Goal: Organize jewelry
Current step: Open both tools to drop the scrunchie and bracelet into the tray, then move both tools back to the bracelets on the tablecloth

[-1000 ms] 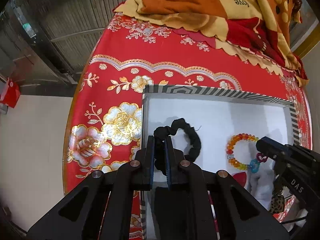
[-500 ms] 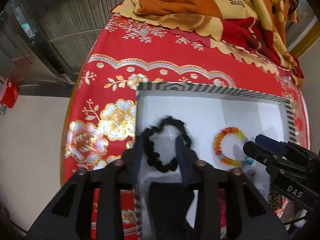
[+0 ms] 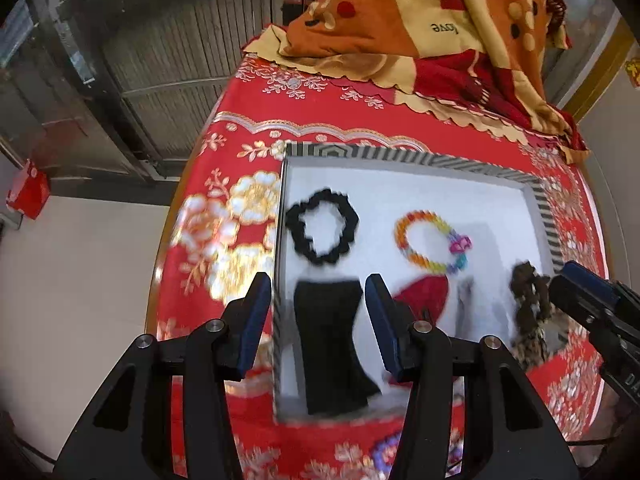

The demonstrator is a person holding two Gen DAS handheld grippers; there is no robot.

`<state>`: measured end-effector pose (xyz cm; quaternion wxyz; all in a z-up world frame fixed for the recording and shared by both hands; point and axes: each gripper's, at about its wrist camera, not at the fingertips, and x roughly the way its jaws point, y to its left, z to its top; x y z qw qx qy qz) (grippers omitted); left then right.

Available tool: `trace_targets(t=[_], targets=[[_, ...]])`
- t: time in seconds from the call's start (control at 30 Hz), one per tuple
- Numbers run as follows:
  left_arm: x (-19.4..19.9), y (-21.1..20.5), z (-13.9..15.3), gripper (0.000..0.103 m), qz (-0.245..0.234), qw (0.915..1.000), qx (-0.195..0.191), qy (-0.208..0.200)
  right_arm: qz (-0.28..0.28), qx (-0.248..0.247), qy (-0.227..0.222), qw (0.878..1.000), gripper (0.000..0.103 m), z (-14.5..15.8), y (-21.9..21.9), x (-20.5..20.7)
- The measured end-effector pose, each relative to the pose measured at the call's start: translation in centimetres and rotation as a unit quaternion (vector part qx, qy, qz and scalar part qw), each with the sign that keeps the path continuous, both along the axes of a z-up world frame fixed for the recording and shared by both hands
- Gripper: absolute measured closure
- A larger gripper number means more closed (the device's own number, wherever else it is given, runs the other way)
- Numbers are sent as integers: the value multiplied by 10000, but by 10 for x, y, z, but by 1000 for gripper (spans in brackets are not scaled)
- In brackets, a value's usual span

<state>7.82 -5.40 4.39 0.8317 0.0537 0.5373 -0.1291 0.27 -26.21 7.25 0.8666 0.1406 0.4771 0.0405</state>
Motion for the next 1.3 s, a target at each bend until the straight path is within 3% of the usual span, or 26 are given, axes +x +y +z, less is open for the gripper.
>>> trace_targets(t=[0.2,0.63,1.3], targets=[[-49,1,5,55,-24,10000,32,-76,-111,-62,-151,9998,62,9,-8,-61],[-125,-7,4,47,-52,10000,13,5,-379,-71,208,9990,62,-16,-38,-153],[-173,12,-35,44,180,9975,-91,678,-414,-39,686,9968,62,-57,-56,-203]])
